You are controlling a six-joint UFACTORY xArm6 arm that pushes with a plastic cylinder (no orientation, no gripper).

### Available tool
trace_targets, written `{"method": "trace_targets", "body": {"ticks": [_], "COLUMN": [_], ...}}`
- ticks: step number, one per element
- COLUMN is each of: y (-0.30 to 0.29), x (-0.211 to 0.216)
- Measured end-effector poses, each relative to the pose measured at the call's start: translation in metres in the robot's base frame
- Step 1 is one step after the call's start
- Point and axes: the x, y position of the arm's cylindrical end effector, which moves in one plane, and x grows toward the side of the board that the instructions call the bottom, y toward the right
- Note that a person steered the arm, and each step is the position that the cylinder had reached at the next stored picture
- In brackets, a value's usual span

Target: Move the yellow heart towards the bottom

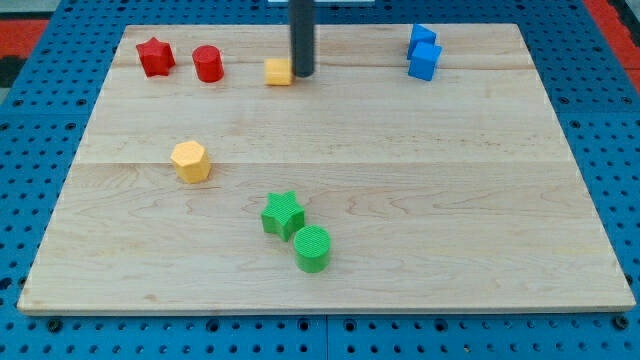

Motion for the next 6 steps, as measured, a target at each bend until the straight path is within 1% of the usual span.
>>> {"method": "trace_targets", "body": {"ticks": [1, 2, 3, 5, 6], "y": [0.016, 0.022, -0.034, -0.049, -0.050], "x": [-0.024, -0.065, -0.048, 0.034, 0.052]}}
